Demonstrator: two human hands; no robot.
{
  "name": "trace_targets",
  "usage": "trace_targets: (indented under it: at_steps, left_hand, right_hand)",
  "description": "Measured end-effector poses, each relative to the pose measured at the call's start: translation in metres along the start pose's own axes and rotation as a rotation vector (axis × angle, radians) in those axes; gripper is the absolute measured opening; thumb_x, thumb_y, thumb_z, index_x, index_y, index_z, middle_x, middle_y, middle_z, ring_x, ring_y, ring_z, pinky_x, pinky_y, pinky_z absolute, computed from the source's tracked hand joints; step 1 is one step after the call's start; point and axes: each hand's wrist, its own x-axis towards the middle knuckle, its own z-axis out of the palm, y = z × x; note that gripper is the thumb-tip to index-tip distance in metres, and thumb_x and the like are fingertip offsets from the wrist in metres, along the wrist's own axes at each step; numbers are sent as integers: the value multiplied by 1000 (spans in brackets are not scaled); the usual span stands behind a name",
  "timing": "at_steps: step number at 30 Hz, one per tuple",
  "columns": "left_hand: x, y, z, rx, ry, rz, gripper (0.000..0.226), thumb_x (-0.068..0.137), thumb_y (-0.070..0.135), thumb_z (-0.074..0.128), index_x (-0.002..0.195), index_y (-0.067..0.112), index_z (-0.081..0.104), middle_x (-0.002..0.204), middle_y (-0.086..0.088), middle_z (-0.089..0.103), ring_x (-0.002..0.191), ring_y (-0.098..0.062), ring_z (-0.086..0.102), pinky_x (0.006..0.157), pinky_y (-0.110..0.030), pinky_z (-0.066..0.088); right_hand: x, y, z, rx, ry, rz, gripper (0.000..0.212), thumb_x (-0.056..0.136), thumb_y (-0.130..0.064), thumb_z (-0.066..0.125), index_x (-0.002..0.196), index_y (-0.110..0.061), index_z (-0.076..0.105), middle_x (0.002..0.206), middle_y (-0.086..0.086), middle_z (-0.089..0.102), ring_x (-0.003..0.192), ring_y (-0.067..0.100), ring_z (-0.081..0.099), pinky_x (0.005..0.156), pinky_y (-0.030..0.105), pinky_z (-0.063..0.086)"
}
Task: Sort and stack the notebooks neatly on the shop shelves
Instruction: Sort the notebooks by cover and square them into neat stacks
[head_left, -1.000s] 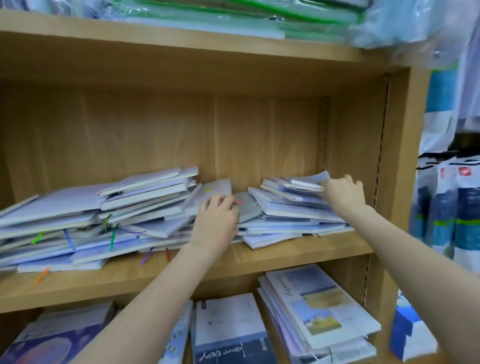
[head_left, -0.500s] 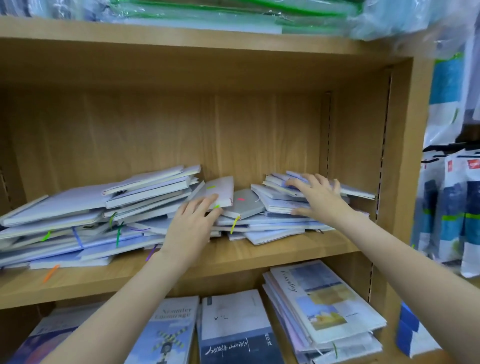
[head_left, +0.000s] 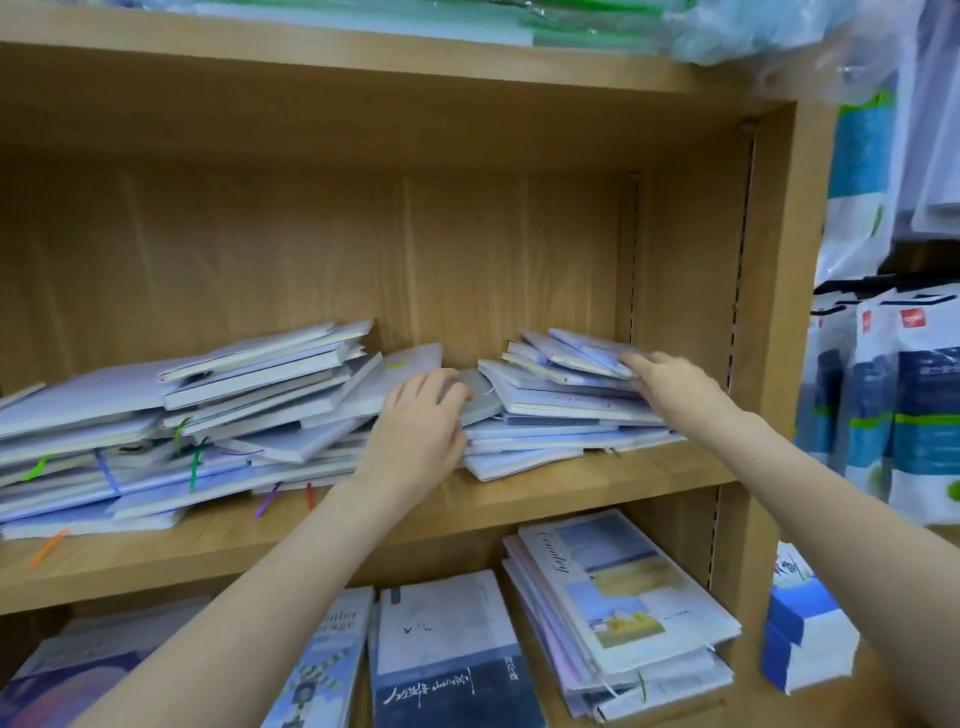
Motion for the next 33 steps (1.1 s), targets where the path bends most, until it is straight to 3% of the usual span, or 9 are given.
trace_targets:
  at_steps: [4,8,13,16,19,21,23,29,33]
  left_hand:
    - [34,24,15,7,-15,42,37,70,18,38,90,7,67,85,-6,66,79,-27,64,75,-29,34]
    - [58,46,34,-72,-263,-118,41,90,24,49,129,9,48,122,-9,58,113,-28,53,91,-34,38]
    - [72,48,49,-320,-365,-397,60,85,30,63,136,15,35,127,-6,55,121,-26,46,94,-32,40]
    - [76,46,50,-372,-361,-426,69,82,28,68,139,17,30,122,2,58,121,-22,45,92,-31,39]
    - [77,44,49,-414,-376,-429,73,80,27,70,140,18,30,119,4,60,120,-19,44,93,-32,40]
    - [77,41,48,-427,-391,-420,75,79,27,72,141,18,29,117,4,60,120,-18,43,95,-33,41]
    - [79,39,47,-412,-427,-381,75,79,30,71,141,19,30,117,5,58,121,-17,41,97,-34,41]
    - [87,32,46,-414,-497,-350,82,75,36,74,141,19,29,109,6,59,118,-18,45,100,-37,39]
    - [95,34,49,-481,-356,-386,70,75,42,72,135,25,41,101,4,57,112,-20,48,98,-40,40]
  right_hand:
    - [17,8,-14,-136,22,-49,38,100,-15,37,138,-23,38,108,11,61,93,32,58,67,35,45]
    - [30,14,-23,92,8,-46,36,98,-32,44,129,-16,54,109,13,65,96,33,60,82,41,51]
    - [44,8,-15,395,2,-73,32,92,-33,56,113,-12,68,98,9,71,80,18,62,74,31,49]
    - [51,-4,-12,518,-62,-114,31,90,-30,61,118,-18,65,118,0,66,109,14,59,92,23,44]
    - [50,0,-14,699,-228,-81,55,84,-34,67,134,-16,50,134,-1,53,122,12,50,100,21,37]
    - [46,4,-14,576,-282,-92,64,81,-34,70,137,-16,45,135,-1,51,123,15,48,99,22,36]
    - [47,6,-12,379,-204,-138,54,85,-27,67,134,-15,50,132,2,55,119,18,50,97,24,37]
    - [53,22,-20,312,383,31,33,93,-10,52,126,-10,57,114,18,64,111,35,50,85,43,45]
    - [55,18,-18,-29,406,5,23,94,-21,51,110,-9,63,104,12,64,104,32,38,70,36,29]
